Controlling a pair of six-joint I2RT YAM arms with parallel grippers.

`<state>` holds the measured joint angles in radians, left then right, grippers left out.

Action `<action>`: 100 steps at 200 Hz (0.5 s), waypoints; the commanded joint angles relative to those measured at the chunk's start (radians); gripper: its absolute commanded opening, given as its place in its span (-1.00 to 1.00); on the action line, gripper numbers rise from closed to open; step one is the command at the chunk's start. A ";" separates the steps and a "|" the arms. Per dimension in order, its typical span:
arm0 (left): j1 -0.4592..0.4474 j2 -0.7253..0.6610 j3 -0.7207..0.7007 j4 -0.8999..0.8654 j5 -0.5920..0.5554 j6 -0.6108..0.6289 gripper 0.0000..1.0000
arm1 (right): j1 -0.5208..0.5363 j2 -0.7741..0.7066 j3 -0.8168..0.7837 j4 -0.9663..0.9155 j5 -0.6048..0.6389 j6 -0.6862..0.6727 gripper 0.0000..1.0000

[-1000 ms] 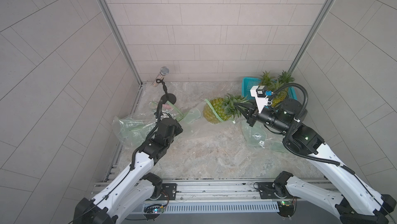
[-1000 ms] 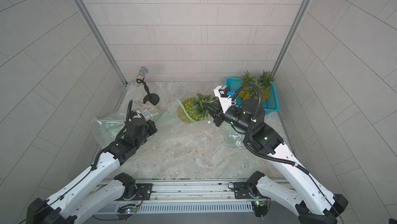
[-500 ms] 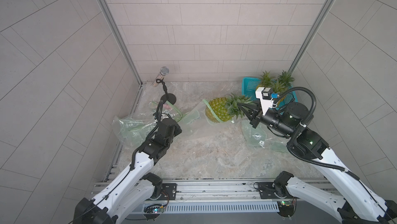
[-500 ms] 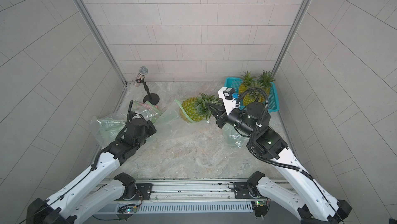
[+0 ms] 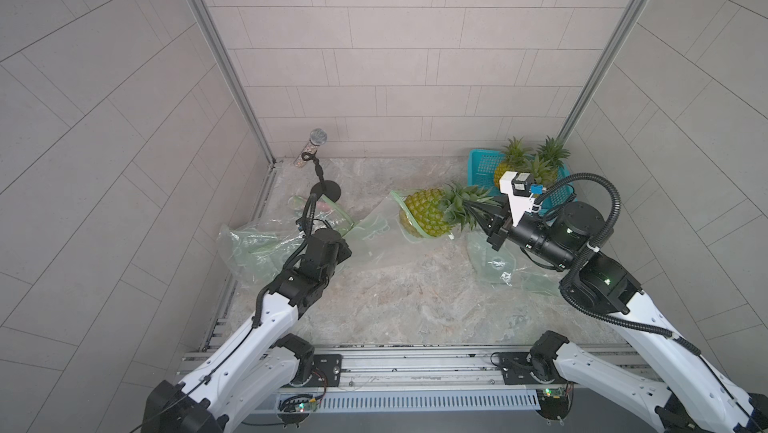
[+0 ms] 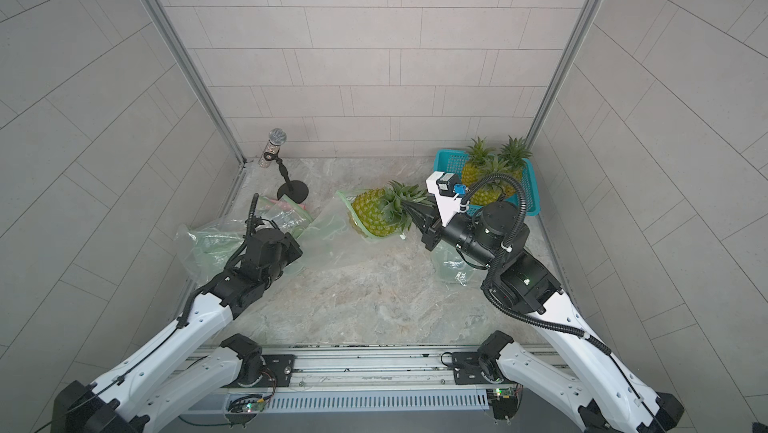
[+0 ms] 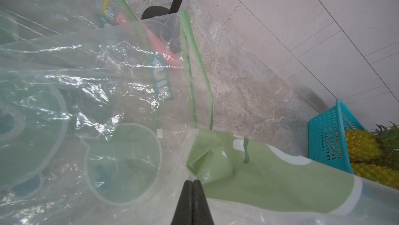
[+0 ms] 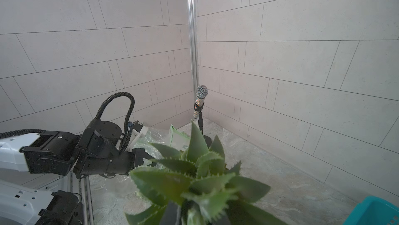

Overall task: Open the zip-top bag and take out the pineapple
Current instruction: Pick up the pineapple from the zipper food storage bag.

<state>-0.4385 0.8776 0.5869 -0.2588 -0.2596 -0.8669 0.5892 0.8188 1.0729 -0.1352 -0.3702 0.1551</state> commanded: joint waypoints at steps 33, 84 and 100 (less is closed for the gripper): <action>0.024 0.085 0.059 0.003 -0.064 0.020 -1.00 | 0.001 -0.064 0.039 0.180 -0.026 -0.029 -1.00; 0.061 0.190 0.129 0.005 -0.050 0.045 -1.00 | -0.002 -0.076 0.049 0.142 -0.008 -0.063 -1.00; 0.072 0.221 0.153 0.000 -0.042 0.051 -1.00 | -0.003 -0.084 0.046 0.137 -0.005 -0.070 -1.00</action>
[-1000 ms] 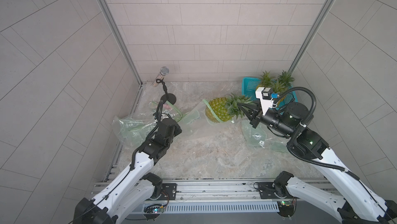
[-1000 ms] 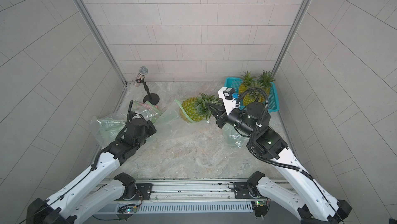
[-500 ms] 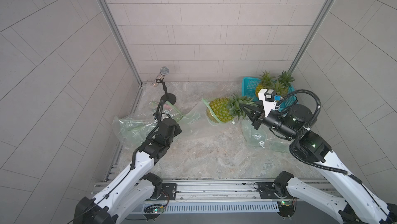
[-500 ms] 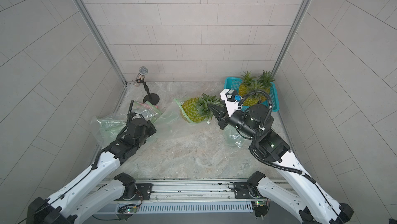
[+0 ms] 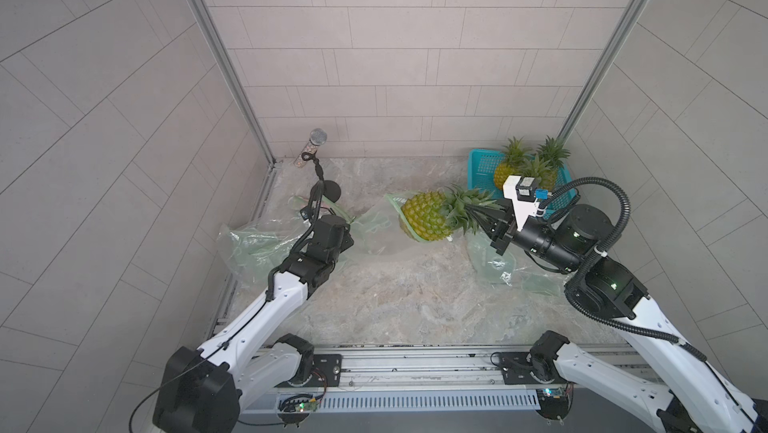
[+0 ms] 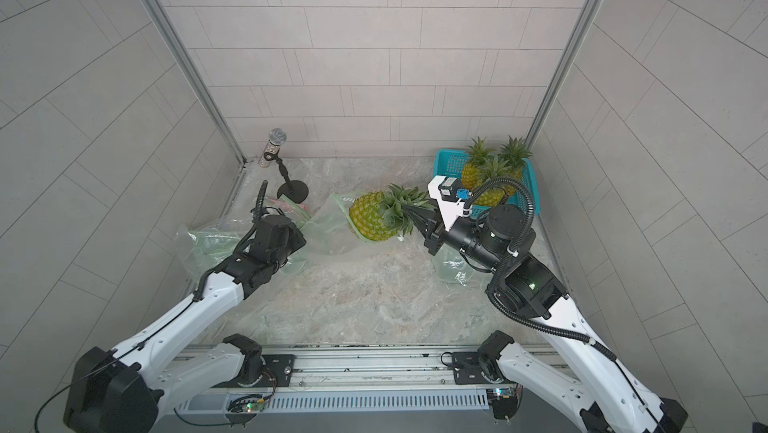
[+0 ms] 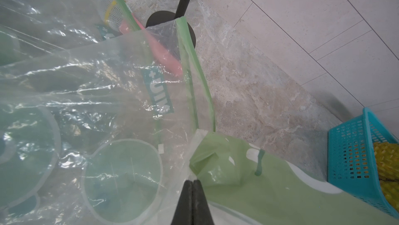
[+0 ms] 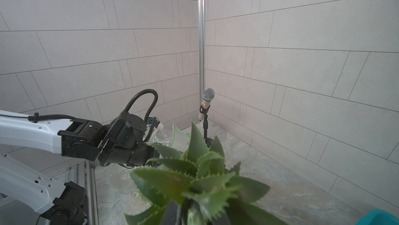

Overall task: Open the zip-top bag and take out the pineapple
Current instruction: Pick up the pineapple from the zipper food storage bag, then place the zipper food storage bag at the center of the board.

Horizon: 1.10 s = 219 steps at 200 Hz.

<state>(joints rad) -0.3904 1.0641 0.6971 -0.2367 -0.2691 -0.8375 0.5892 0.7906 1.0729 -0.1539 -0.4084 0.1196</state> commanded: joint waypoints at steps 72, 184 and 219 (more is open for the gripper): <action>0.054 0.110 0.098 -0.044 -0.063 0.056 -1.00 | -0.009 -0.105 0.033 0.140 0.061 -0.059 -1.00; 0.056 0.074 0.109 0.069 0.088 0.067 -1.00 | -0.010 -0.126 0.023 0.082 0.331 -0.065 -1.00; 0.054 0.106 0.136 0.103 0.131 0.057 -1.00 | -0.010 -0.120 0.031 0.018 0.462 -0.094 -1.00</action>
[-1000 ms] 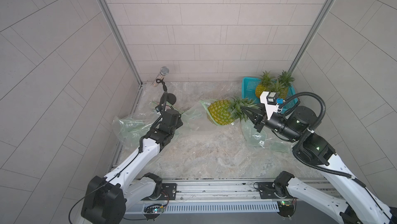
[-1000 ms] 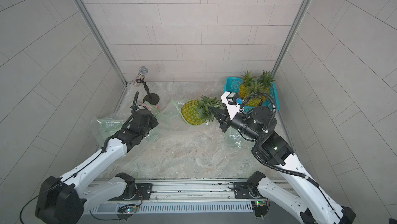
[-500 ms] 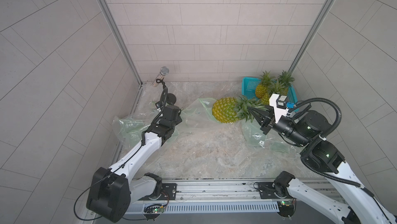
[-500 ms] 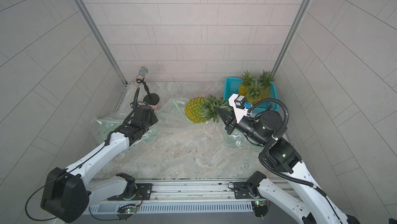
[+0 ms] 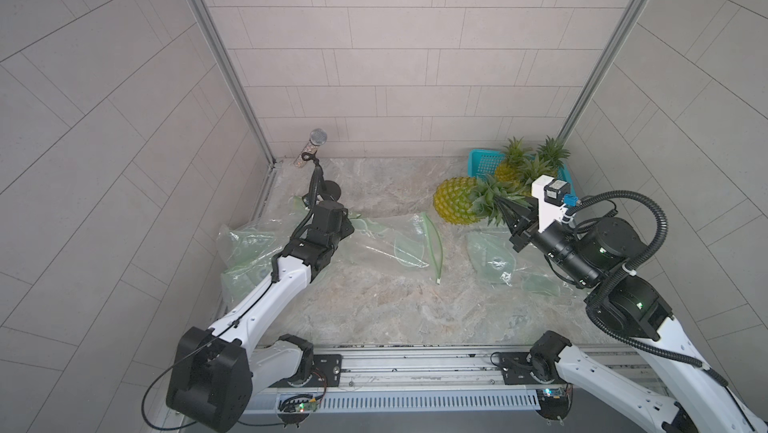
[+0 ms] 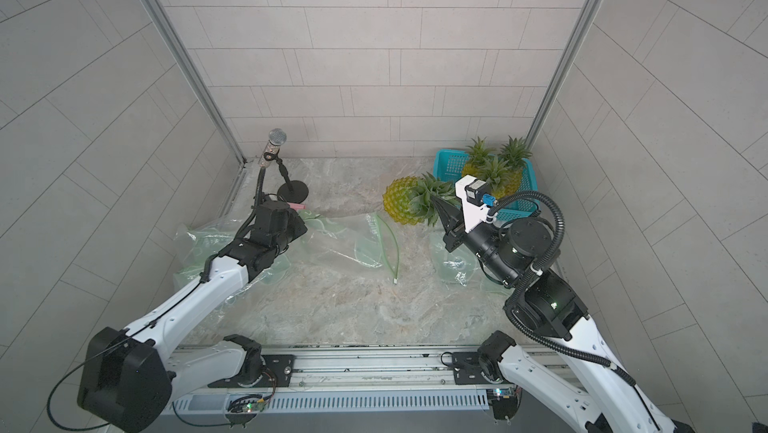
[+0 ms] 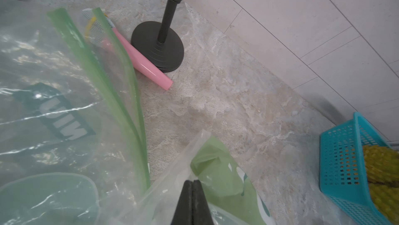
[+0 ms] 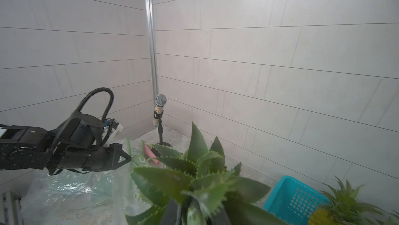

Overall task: Open the zip-top bag and take out the pineapple
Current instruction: Place the zipper food storage bag at the center of the board.

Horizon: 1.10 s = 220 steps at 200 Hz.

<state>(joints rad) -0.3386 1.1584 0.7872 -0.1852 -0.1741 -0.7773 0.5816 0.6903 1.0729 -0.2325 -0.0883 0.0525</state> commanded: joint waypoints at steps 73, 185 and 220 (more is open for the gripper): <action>0.003 0.170 0.128 0.142 0.145 0.049 -1.00 | -0.048 0.065 0.126 -0.082 0.235 -0.073 -1.00; 0.005 0.098 0.307 -0.089 0.241 0.310 0.41 | -0.463 0.344 0.321 -0.124 -0.216 0.017 -1.00; 0.007 0.028 0.330 -0.215 0.305 0.436 0.41 | -0.531 0.445 0.383 -0.120 -0.256 0.052 -1.00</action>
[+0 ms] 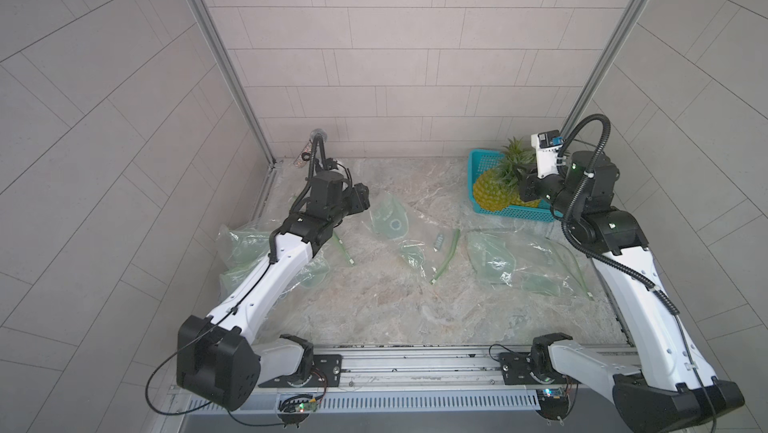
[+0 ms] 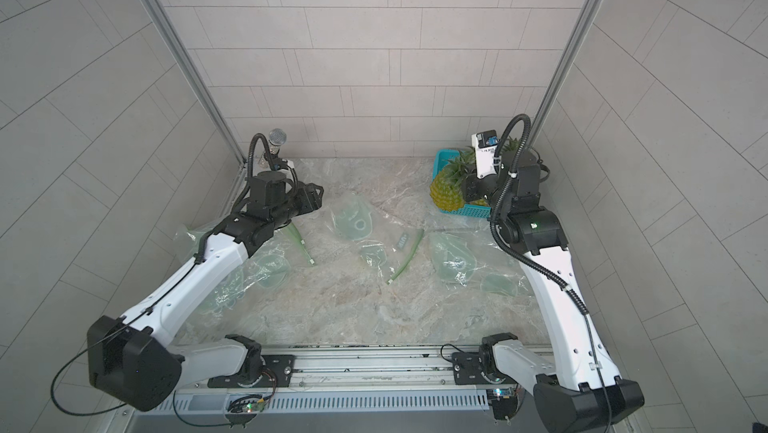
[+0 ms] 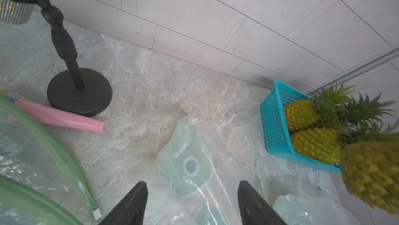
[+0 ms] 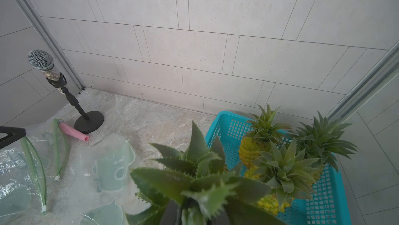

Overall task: Open the zip-top bag and take out the pineapple
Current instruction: Place the zipper food storage bag at the center of the board, then place the pineapple in the basket.

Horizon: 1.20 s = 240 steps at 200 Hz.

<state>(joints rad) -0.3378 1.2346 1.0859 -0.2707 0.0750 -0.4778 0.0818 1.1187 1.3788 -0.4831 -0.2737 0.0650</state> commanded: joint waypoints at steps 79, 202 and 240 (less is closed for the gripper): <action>0.008 -0.196 -0.110 -0.093 0.191 0.294 0.42 | -0.068 0.207 0.157 0.206 -0.005 0.059 -1.00; 0.034 -0.235 -0.141 -0.090 0.144 0.283 0.44 | -0.073 0.454 0.278 0.189 0.085 -0.027 -1.00; 0.037 -0.244 -0.149 -0.078 0.138 0.274 0.44 | -0.074 0.514 0.320 0.152 0.082 -0.042 -1.00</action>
<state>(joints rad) -0.3084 1.0077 0.9497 -0.3710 0.2230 -0.2100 0.0120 1.6375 1.6260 -0.4171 -0.1989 0.0429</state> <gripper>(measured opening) 0.720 0.149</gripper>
